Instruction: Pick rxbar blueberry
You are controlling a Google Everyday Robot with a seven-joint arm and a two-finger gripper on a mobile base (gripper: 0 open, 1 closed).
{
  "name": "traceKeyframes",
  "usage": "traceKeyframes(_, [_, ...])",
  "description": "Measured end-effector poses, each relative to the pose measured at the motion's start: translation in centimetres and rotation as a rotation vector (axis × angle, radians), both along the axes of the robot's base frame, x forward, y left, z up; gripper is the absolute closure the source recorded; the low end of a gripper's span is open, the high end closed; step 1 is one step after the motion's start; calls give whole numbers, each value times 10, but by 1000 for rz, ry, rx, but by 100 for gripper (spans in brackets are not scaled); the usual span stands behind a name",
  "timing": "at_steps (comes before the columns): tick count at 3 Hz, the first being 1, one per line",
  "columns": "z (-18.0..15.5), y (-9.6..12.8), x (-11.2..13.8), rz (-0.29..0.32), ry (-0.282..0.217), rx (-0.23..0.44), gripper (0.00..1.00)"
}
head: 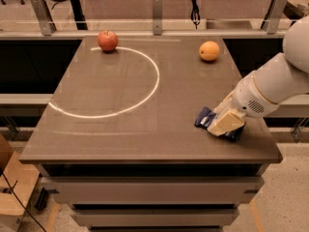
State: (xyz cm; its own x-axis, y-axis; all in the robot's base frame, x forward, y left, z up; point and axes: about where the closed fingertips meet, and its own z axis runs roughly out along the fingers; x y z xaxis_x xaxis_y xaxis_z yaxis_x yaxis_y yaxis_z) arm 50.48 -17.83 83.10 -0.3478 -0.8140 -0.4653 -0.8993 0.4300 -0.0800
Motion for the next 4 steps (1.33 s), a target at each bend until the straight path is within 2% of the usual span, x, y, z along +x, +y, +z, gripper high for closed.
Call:
traceKeyframes(1, [0, 0, 0, 0, 0, 0, 100])
traceKeyframes(2, [27, 8, 11, 19, -67, 24, 100])
traceKeyframes(3, [67, 16, 31, 50, -158, 62, 100])
traceKeyframes(4, [127, 28, 55, 123, -277, 86, 100])
